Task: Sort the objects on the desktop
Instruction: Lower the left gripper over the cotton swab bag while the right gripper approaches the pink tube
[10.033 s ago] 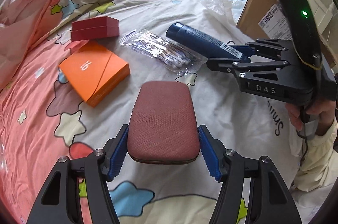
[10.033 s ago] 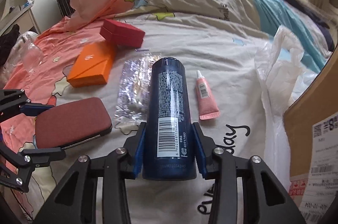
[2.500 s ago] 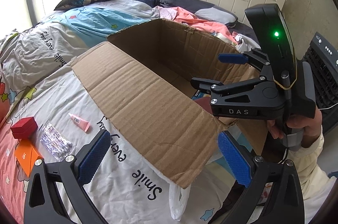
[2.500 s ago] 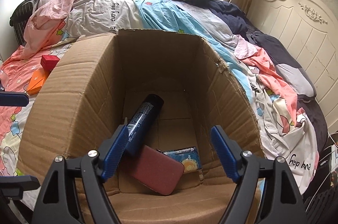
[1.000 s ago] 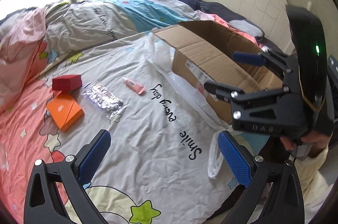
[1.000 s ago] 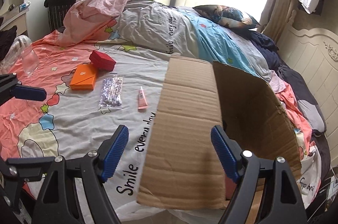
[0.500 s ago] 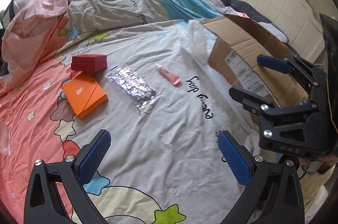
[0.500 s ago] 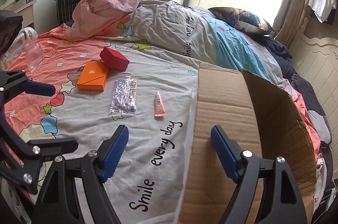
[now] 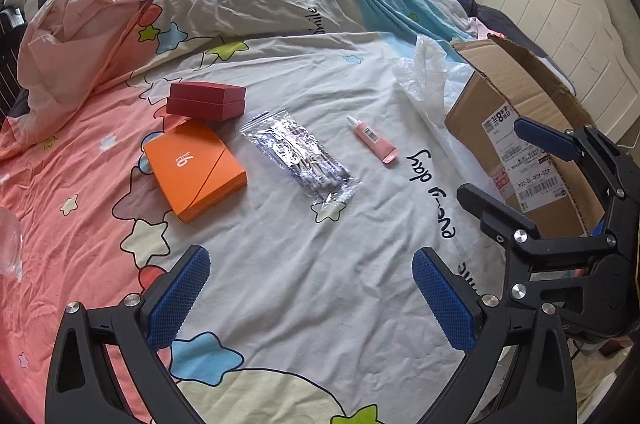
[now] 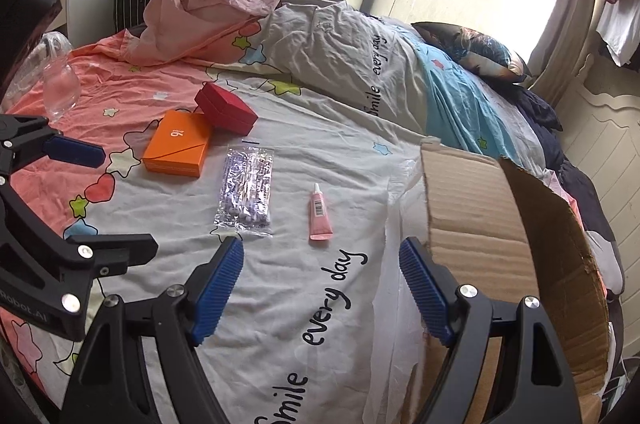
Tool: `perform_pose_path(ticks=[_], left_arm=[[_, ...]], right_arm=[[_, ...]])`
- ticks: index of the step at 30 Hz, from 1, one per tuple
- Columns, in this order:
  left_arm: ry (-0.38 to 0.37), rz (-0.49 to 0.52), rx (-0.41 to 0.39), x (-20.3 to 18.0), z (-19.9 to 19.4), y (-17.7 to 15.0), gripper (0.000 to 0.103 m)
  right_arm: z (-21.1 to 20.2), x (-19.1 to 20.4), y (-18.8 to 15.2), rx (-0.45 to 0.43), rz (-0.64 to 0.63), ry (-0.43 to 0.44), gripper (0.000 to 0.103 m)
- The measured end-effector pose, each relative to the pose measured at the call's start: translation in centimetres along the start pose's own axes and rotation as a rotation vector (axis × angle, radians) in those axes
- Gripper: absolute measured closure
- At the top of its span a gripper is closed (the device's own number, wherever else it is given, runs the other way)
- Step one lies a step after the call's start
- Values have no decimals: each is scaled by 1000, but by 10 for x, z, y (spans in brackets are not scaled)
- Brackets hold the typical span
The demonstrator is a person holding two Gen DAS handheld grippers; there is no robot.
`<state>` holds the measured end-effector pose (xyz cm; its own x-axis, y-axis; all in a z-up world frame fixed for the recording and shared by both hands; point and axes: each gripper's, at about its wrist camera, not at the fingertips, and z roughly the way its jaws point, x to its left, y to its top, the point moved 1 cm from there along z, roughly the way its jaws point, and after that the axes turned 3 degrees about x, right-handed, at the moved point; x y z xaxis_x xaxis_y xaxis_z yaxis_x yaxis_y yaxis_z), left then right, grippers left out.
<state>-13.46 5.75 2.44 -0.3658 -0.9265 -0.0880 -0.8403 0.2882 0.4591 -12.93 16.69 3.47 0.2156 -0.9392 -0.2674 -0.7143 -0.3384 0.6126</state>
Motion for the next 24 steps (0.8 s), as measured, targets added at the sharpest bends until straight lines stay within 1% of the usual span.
perform_pose_path(ticks=[4,7,9,13,19,22,24], left_arm=[[16,9,9,3,6,1,0],[24,2,20,8,12,3,0],[46,-1,31,10,17,3,0],[69,-2,51,14,26,4,0],[46,-9,85,11,40,10,0],[38,-19,91,8,46,17,0],[28,-26,90,6,49,21,0]], right_arm=[[10,6,0,18,-9,-7,26],[18,11,1,28,-13,-60,26],[24,16,1,33,-26,-82,26],[37,23,-1,55,-52,-81,26],[58,25,-2,83,-57,-76,26],[66,24,-3,94,-68,-97,26],[69,20,-3,90,-56,-85,26]])
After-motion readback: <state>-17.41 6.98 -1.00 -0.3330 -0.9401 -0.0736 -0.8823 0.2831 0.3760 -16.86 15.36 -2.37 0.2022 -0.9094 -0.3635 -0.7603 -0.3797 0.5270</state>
